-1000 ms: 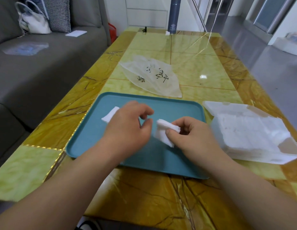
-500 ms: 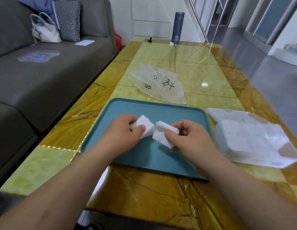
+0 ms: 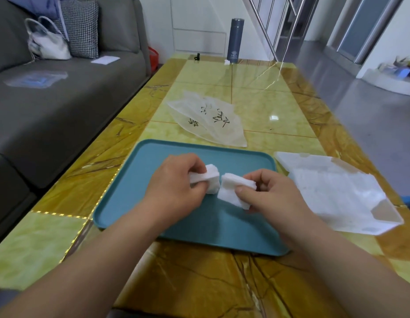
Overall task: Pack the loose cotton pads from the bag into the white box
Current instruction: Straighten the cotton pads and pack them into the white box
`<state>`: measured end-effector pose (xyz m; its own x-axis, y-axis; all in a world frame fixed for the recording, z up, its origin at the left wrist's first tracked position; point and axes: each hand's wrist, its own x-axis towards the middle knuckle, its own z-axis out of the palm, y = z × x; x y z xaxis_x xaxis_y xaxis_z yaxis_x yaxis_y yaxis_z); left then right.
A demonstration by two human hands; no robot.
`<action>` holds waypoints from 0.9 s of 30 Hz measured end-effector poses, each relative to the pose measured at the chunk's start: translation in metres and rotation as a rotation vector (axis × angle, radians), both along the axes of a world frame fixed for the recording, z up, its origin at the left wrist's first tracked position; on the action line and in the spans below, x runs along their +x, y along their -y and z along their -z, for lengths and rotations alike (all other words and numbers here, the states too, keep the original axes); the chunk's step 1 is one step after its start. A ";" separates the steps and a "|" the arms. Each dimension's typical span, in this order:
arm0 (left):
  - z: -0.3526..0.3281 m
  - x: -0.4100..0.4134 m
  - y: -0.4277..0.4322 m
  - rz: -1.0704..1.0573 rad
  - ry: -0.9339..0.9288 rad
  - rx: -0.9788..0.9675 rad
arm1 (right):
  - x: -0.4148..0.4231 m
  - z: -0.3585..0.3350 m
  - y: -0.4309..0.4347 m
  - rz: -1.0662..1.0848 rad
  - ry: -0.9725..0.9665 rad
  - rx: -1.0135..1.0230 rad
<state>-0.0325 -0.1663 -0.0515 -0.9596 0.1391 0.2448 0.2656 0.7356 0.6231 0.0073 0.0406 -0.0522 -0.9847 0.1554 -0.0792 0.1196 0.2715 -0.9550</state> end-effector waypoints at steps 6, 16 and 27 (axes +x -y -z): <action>-0.015 0.010 -0.001 -0.012 0.101 0.266 | 0.001 -0.004 -0.002 -0.138 -0.018 -0.093; -0.021 0.017 -0.006 0.165 0.415 0.627 | 0.001 -0.014 -0.002 -0.147 -0.038 -0.171; -0.014 0.016 -0.006 0.252 0.390 0.508 | 0.001 -0.012 -0.003 -0.104 -0.116 0.027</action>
